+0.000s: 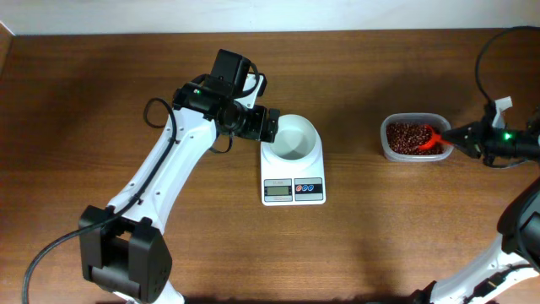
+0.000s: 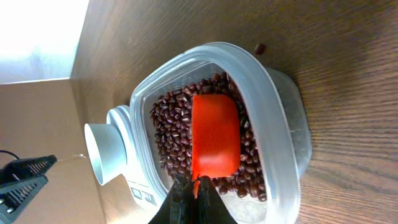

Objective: Scoop item into bowl and weigh 50g on scale

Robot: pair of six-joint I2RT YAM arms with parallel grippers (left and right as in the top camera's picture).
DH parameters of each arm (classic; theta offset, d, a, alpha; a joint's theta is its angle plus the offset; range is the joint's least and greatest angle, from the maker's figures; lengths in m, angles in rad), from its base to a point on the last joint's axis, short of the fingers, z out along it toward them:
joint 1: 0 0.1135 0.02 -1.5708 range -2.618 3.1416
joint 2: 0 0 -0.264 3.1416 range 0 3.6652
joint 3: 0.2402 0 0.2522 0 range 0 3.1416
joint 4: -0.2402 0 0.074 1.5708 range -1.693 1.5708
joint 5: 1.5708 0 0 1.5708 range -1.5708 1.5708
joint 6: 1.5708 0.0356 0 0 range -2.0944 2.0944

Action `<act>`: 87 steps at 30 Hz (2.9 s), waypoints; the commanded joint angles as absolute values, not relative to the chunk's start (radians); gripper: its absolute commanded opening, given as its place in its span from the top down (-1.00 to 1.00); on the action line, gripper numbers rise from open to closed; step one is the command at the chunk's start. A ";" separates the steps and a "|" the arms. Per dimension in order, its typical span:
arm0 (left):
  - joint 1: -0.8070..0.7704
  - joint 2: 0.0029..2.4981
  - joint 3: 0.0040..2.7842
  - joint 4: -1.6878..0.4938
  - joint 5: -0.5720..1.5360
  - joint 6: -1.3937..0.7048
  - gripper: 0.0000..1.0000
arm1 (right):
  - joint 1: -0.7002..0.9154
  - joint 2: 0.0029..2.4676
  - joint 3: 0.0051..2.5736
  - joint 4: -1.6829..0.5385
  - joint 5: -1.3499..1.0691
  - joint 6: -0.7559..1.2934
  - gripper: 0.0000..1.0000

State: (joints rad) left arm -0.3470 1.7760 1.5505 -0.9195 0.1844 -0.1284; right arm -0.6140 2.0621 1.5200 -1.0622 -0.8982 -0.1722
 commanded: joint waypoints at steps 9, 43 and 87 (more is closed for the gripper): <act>-0.352 1.785 1.570 -0.917 0.195 -0.141 -0.98 | -0.624 2.071 1.516 -1.077 -0.931 -0.187 0.92; -0.683 1.784 1.316 -0.830 0.104 0.110 1.00 | -0.622 2.071 1.515 -1.069 -0.826 -0.187 -0.98; -0.903 2.011 1.309 -0.744 -0.300 0.264 1.00 | -0.622 2.071 1.515 -1.056 -0.825 -0.187 -0.98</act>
State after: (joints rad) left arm -0.9012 1.9736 1.3182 -0.7471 -0.2672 0.2474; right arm -0.6071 2.0514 1.5219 -1.0718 -0.9596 -0.1818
